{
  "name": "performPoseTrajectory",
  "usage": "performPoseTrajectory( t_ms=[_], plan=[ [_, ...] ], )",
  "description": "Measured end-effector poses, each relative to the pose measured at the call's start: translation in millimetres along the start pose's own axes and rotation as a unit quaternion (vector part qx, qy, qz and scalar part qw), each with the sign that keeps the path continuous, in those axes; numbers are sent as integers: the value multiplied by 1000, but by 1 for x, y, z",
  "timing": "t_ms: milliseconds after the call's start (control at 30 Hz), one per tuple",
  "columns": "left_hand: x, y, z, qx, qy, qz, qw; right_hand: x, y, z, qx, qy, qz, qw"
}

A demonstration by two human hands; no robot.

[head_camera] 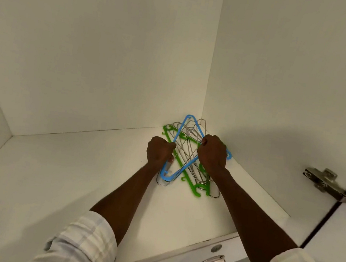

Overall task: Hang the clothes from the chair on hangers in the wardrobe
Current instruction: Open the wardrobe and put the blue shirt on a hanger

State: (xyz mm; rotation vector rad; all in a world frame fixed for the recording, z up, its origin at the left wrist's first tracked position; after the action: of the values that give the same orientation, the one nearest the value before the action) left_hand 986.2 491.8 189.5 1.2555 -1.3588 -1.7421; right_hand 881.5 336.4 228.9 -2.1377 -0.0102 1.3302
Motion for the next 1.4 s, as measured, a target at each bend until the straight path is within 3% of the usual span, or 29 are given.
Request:
performPoseTrajectory(
  t_ms=[133, 333, 400, 500, 567, 767, 867, 933, 1133, 1267, 1400],
  plan=[
    [10, 0, 7, -26, 38, -15, 999, -2, -14, -6, -32, 4, -61, 998],
    [11, -4, 4, -20, -12, 20, 1000, 21, -26, -21, 55, -147, -47, 987],
    [8, -14, -3, -12, -66, 107, 992, 24, -34, -21, 71, -193, -22, 978],
    [8, -20, -5, -41, -165, 244, 955, 34, -48, -19, 67, -256, 27, 964],
    [9, -24, -8, -72, -191, 305, 930, 43, -53, -19, 80, -270, 66, 957],
    [-21, -39, -23, -59, -66, 332, 939, 74, -51, -11, 111, -272, 129, 947],
    [-33, -34, -22, 19, 34, 172, 984, 75, -49, -5, 83, -241, 148, 956],
    [-36, -24, -10, 58, 80, 54, 994, 72, -52, 1, 75, -233, 152, 958],
    [-47, -15, -4, 102, 132, 30, 986, 53, -49, 27, 73, -242, 116, 961],
    [-41, -2, 9, 220, 146, -31, 964, 46, -52, 49, 55, -294, 174, 938],
    [-32, 7, 25, 299, 113, -158, 934, 43, -62, 75, 6, -256, 239, 937]
  ],
)
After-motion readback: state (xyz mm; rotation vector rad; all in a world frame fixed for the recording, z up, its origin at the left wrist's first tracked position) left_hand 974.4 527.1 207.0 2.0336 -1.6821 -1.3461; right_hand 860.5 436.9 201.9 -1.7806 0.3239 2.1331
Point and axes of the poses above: each hand's wrist, its own z-axis away from the middle knuckle, its own x-axis out of the palm, y = z × x, the point moved 6 cm from there along -z, towards the middle knuckle, and after that the axes turned 15 degrees about -y, right-handed, at the moved point
